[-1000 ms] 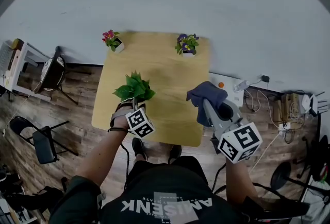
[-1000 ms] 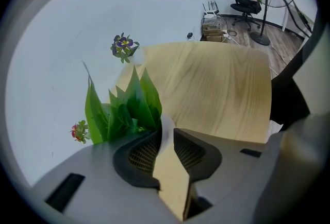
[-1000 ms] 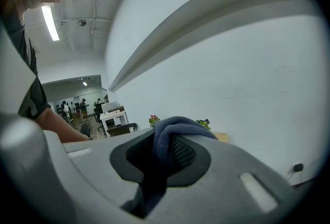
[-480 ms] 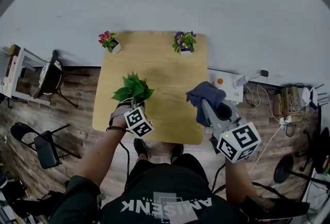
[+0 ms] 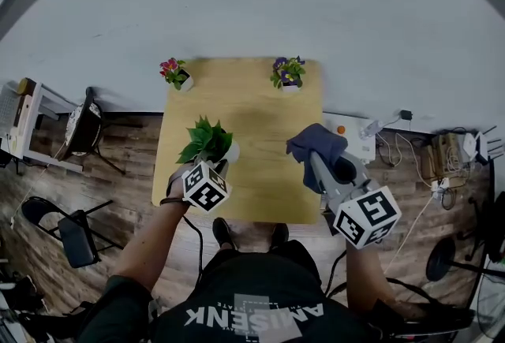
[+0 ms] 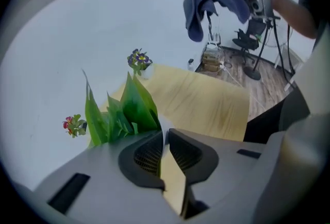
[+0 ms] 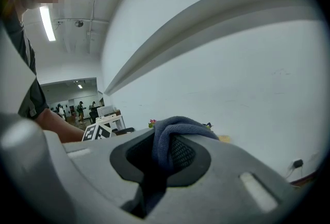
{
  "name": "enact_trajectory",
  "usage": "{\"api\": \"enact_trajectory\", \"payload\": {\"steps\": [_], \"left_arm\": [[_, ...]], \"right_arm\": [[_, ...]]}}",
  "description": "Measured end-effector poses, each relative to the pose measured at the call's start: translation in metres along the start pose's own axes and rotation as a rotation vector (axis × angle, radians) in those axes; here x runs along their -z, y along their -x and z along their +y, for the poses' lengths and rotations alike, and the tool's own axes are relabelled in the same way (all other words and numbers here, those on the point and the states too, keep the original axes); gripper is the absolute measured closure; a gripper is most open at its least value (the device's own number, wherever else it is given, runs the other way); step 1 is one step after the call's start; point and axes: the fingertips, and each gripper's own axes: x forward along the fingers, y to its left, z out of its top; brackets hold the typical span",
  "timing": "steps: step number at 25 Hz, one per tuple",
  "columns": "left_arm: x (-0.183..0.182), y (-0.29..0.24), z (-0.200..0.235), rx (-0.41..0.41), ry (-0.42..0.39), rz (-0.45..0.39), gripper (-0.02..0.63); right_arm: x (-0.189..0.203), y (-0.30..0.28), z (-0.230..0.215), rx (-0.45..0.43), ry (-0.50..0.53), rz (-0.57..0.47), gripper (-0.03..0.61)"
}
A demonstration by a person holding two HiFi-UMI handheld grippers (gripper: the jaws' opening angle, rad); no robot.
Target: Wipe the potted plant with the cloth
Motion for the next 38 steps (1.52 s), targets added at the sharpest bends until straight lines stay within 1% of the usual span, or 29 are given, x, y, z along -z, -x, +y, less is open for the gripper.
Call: {"api": "enact_trajectory", "payload": {"steps": [3,5,8,11,13,17,21,25,28,31,38], "left_arm": [[-0.016,0.032,0.003,0.08,0.116,-0.101,0.577],[-0.024,0.054,0.006,0.117,0.158,-0.156,0.577],[-0.033,0.085,0.01,0.154,0.178,-0.213,0.577],[-0.043,0.114,0.011,0.187,0.165,-0.253,0.578],[-0.05,0.131,0.013,0.209,0.164,-0.294,0.578],[-0.063,0.164,0.014,0.287,0.213,-0.38,0.578],[-0.067,0.184,0.015,0.285,0.186,-0.407,0.579],[-0.071,0.202,0.009,0.337,0.211,-0.455,0.58],[-0.072,0.213,0.005,0.337,0.202,-0.465,0.58],[-0.07,0.221,0.004,0.341,0.213,-0.47,0.581],[-0.067,0.241,0.001,0.345,0.224,-0.502,0.581]], "right_arm": [[-0.011,-0.003,0.013,-0.006,0.014,-0.022,0.534],[-0.018,-0.005,0.022,-0.005,0.02,-0.038,0.534],[-0.029,-0.007,0.035,-0.007,0.033,-0.06,0.534],[-0.04,-0.008,0.05,-0.011,0.046,-0.077,0.535],[-0.046,-0.01,0.061,-0.016,0.055,-0.089,0.534],[-0.059,-0.017,0.086,-0.043,0.074,-0.11,0.534],[-0.073,-0.026,0.116,-0.088,0.104,-0.127,0.534],[-0.081,-0.037,0.152,-0.157,0.147,-0.127,0.534],[-0.082,-0.045,0.177,-0.21,0.171,-0.12,0.535],[-0.078,-0.052,0.199,-0.254,0.192,-0.109,0.534],[-0.071,-0.063,0.22,-0.283,0.199,-0.096,0.534]]}}
